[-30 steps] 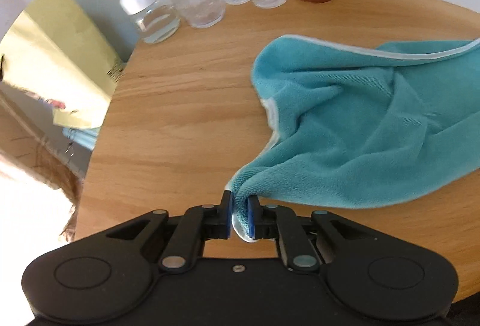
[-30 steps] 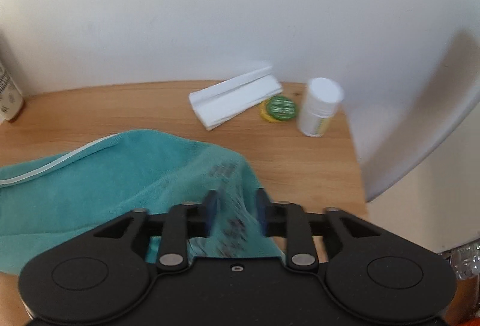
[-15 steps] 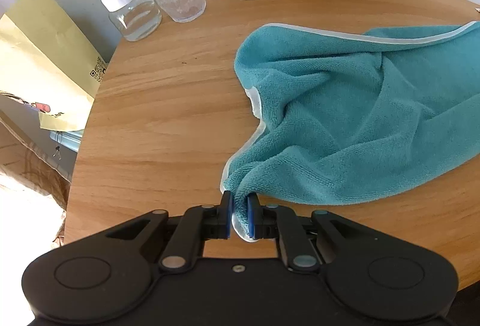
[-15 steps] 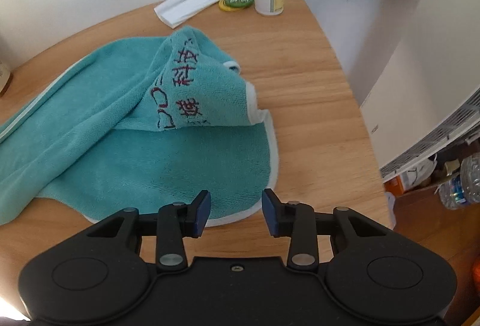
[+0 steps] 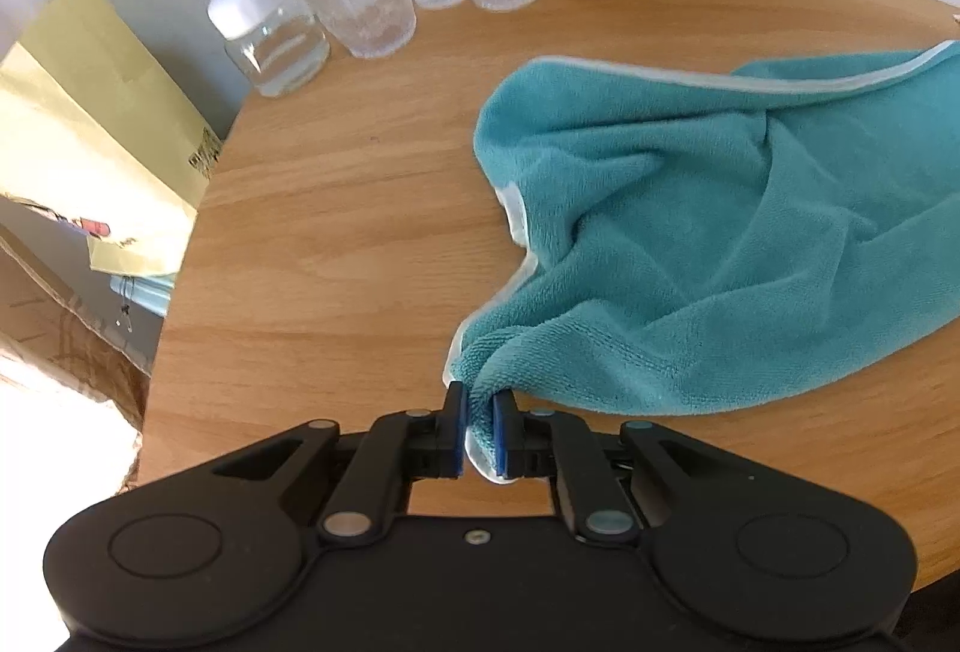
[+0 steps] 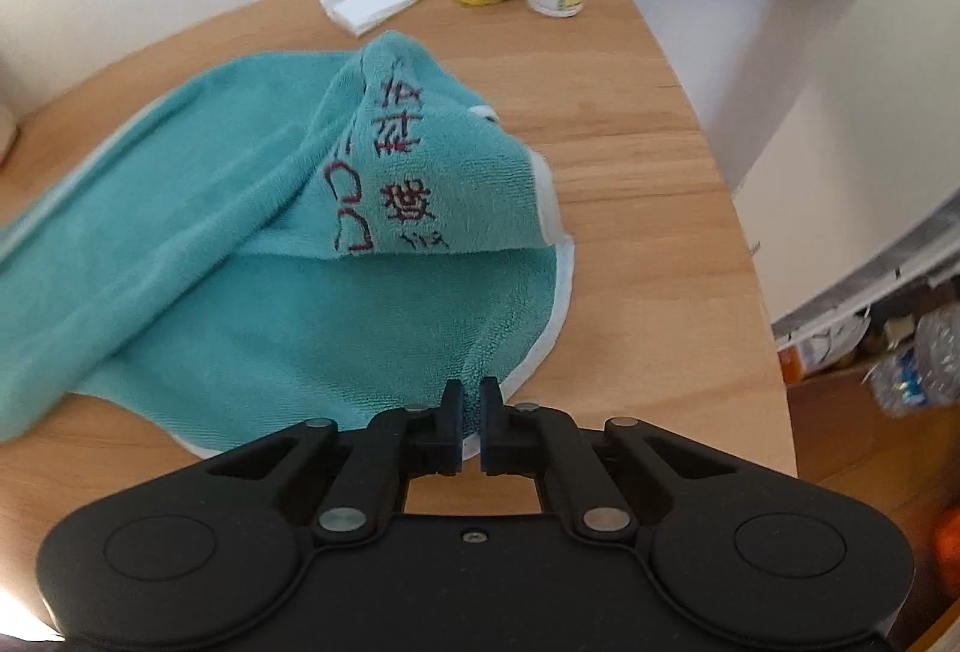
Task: Fold towel
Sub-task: 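Shake the towel out with both grippers, spreading it over the table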
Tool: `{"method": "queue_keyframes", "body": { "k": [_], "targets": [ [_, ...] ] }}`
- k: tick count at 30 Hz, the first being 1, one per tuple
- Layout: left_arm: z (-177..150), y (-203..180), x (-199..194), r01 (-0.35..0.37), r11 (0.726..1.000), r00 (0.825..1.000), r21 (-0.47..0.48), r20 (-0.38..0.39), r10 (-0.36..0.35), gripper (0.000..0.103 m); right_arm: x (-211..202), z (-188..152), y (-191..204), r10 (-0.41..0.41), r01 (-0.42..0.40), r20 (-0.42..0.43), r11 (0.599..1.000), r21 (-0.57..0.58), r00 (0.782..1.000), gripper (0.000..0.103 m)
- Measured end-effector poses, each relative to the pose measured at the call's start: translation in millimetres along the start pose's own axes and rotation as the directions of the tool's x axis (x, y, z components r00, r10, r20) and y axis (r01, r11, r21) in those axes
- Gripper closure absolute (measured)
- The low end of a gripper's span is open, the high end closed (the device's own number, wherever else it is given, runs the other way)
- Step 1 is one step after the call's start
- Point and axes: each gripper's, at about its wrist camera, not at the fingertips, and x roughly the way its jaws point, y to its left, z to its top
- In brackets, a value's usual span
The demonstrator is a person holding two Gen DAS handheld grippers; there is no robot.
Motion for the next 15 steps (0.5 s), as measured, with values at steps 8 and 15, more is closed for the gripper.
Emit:
{"method": "queue_keyframes", "body": {
  "k": [8,15],
  "targets": [
    [34.0,20.4,-42.4,0.011,0.999,0.994,-0.048,0.108,-0.005,0.096,-96.5,37.4,-9.1,0.116,-0.128,0.167,0.990,0.061,0.979,0.099],
    [53.3,24.3,-60.7,0.019,0.999,0.995,-0.038,0.100,-0.015,0.095,-113.9,27.5,-21.9,0.044,-0.050,0.136,0.998,0.046,0.990,0.099]
  ]
}}
